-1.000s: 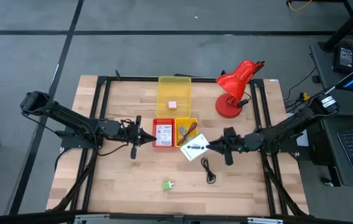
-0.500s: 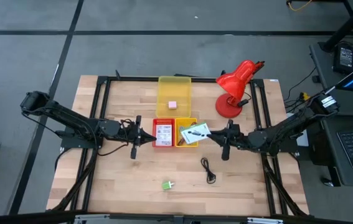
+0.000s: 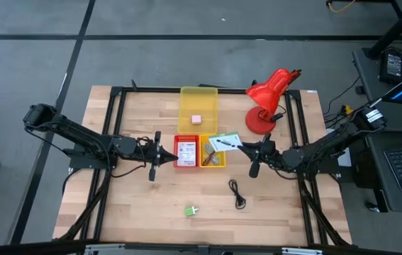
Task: Pick and place items into bin
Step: Put the card reader box into the red bin
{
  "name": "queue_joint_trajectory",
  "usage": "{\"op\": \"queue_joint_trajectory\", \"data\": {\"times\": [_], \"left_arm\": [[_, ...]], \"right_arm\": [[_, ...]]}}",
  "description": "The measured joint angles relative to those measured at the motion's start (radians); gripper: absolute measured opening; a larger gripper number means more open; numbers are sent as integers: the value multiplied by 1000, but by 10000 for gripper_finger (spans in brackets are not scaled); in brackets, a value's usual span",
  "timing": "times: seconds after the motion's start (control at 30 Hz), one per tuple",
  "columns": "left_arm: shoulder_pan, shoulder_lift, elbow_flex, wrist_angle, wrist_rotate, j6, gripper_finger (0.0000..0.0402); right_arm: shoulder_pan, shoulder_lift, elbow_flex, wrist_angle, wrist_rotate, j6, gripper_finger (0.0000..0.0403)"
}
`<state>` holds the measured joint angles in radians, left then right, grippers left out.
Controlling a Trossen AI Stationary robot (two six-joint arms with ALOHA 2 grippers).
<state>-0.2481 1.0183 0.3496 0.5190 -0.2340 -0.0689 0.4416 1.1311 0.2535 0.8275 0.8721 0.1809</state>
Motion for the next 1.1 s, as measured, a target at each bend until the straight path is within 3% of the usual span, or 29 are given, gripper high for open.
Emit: {"op": "queue_joint_trajectory", "data": {"times": [0.27, 0.47, 0.6, 0.8, 0.93, 1.1], "left_arm": [[0, 0, 0, 0, 0, -22, 8], [0, 0, -1, 33, -18, -23, 8], [0, 0, -1, 70, -58, -22, 4], [1, -11, -1, 64, -64, -6, 3], [1, -49, -1, 24, -108, 60, 2], [1, -149, -1, -102, -132, 61, 2]], "right_arm": [[0, 74, 0, 15, 20, -15, 22], [0, 119, 3, 142, 36, -126, 22], [0, 120, 47, 118, 36, -167, 22], [-13, 120, 193, -174, 25, -143, 22], [-74, 120, 303, -397, -78, -77, 22], [-149, 141, 392, -476, -226, -114, 22]]}}
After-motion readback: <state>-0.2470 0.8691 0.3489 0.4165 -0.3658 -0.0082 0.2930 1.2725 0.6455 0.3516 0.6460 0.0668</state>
